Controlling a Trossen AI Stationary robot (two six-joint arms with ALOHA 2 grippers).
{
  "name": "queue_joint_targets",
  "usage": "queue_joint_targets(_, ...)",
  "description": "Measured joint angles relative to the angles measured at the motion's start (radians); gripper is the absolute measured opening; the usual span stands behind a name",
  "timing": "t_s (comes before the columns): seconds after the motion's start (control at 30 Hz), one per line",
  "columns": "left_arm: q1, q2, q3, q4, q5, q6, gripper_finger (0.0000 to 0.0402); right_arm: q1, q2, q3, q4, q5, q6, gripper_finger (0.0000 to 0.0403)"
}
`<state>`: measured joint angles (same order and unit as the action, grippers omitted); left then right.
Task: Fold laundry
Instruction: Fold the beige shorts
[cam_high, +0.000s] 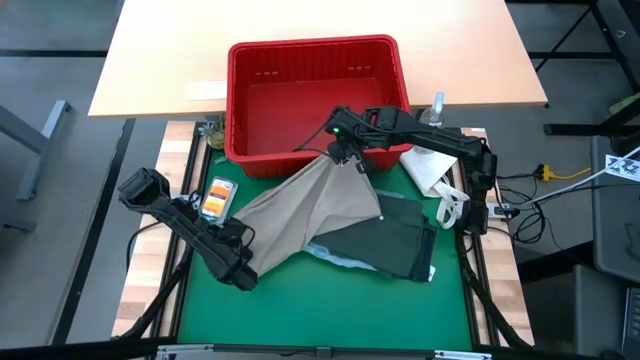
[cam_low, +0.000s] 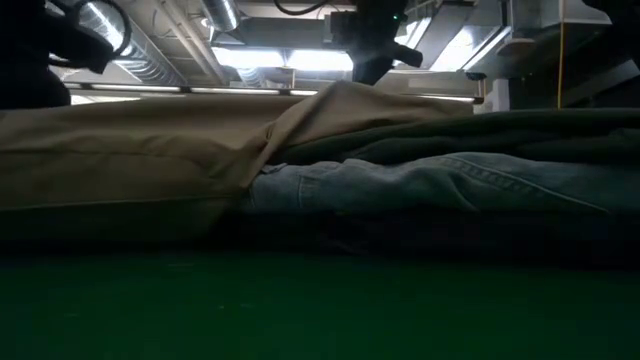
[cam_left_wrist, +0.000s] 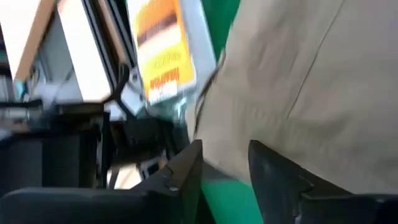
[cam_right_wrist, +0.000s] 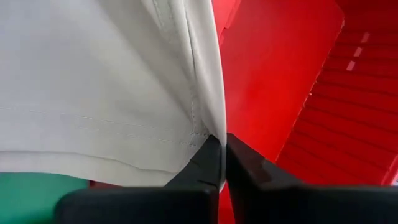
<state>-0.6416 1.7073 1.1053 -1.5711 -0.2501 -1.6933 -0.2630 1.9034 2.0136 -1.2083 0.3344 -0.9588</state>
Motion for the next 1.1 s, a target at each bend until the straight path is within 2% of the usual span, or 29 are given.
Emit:
queue_joint_targets(0.1,0.019,0.0,0.0,0.0,0.066,0.002,0.0133,0.0,0.0,0.0,0.0,0.017,0.0,0.0043)
queue_joint_targets(0.27,0.034,0.0,0.0,0.0,0.131,0.0,0.0128,-0.001,0.0,0.0,0.003,0.053,0.001,0.0115)
queue_joint_targets(0.4,0.014,0.0,0.0,0.0,0.159,0.002,0.0121,-0.001,0.0,0.0,0.002,0.147,0.001,0.0154)
queue_joint_targets(0.53,-0.019,0.0,0.0,0.0,0.204,0.002,0.0114,0.001,0.0,0.0,-0.024,0.225,-0.019,0.0169)
queue_joint_targets(0.63,-0.05,0.0,0.001,0.0,0.266,0.001,0.0111,0.011,-0.004,0.002,-0.079,0.229,-0.022,0.017)
queue_joint_targets(0.77,-0.093,0.0,0.021,0.0,0.318,-0.003,0.011,0.055,-0.005,0.05,-0.236,0.228,-0.013,0.017)
queue_joint_targets(0.87,-0.132,0.0,0.08,0.0,0.295,-0.02,0.011,0.12,-0.006,0.089,-0.353,0.223,0.036,0.017)
queue_joint_targets(0.97,-0.185,0.0,0.166,0.003,0.207,-0.046,0.011,0.196,-0.02,0.104,-0.354,0.203,0.153,0.017)
queue_joint_targets(1.1,-0.262,-0.001,0.263,0.071,0.044,-0.084,0.0111,0.297,-0.037,0.1,-0.363,0.038,0.232,0.017)
